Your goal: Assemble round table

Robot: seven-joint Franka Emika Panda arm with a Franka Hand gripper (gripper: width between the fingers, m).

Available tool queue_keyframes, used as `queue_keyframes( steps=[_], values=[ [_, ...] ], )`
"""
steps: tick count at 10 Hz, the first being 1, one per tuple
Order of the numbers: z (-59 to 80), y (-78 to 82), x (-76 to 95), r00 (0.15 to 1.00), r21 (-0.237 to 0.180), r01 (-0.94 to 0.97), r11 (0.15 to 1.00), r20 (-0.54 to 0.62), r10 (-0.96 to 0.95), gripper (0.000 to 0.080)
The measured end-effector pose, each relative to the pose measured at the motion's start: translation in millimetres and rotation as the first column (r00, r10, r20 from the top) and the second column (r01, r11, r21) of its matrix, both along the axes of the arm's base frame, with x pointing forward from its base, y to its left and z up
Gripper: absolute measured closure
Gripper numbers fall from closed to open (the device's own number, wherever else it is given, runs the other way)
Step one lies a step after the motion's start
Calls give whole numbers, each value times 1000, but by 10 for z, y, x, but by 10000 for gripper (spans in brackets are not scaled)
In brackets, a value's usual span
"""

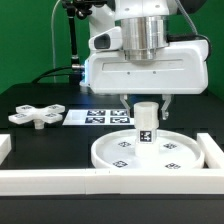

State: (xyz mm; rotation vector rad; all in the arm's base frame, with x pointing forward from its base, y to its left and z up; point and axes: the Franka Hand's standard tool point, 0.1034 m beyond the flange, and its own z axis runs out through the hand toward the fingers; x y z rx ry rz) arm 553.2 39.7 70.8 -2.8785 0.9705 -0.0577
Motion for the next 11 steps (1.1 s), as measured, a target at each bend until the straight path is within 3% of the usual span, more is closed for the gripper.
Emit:
queue_keyframes(
  steps=[3, 8, 10, 11],
  values=[
    [0, 31, 1, 922, 63, 387, 920, -36, -385, 387],
    [3, 62, 2, 770, 92, 638, 765, -90, -631, 387],
    [2, 72, 1, 674, 99, 738, 667, -122, -728, 387],
    [1, 58, 3, 566, 113, 824, 554, -139, -813, 387]
  ],
)
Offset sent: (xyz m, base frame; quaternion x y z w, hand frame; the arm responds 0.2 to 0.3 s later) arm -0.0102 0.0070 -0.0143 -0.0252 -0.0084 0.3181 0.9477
